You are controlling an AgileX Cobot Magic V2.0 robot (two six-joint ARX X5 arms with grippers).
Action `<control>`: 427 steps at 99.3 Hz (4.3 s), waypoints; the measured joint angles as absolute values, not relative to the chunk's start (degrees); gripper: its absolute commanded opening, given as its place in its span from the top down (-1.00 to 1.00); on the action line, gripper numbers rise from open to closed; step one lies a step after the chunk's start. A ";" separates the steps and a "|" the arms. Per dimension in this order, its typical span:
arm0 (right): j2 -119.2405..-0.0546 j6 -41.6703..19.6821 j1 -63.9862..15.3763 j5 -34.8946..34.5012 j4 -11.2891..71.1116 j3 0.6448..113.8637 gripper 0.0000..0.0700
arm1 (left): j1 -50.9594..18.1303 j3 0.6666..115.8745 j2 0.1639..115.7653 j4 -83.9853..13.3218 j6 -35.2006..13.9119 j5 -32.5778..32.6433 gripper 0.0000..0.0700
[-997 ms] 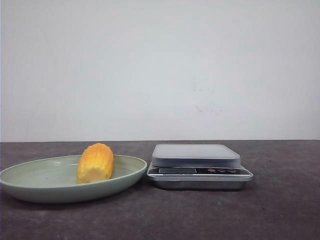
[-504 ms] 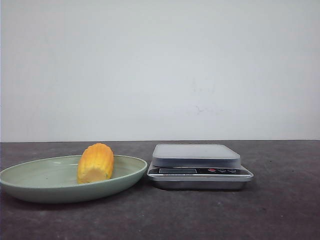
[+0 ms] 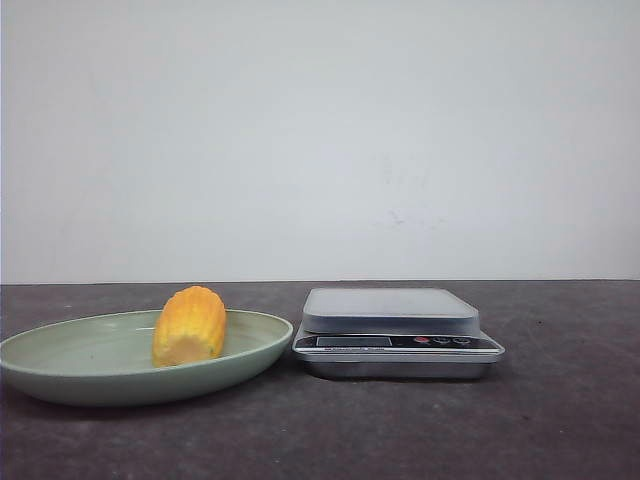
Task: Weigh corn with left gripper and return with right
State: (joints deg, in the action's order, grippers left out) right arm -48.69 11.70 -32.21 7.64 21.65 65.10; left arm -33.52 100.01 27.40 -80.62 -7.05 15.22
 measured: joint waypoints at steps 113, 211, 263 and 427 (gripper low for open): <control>-0.38 -1.65 -1.04 0.27 9.67 0.82 1.00 | -33.50 100.36 27.40 -80.38 -7.05 15.22 0.97; -0.38 -0.84 -1.83 -3.27 9.56 0.82 1.00 | -33.50 100.36 27.40 -80.38 -7.05 15.22 0.97; -0.38 -0.84 -1.83 -3.27 9.56 0.82 1.00 | -33.43 97.95 27.24 -76.18 -6.15 11.62 0.97; -0.36 -0.84 -1.83 -3.20 9.50 0.82 1.00 | 2.79 2.87 0.25 -13.19 1.15 -2.92 0.96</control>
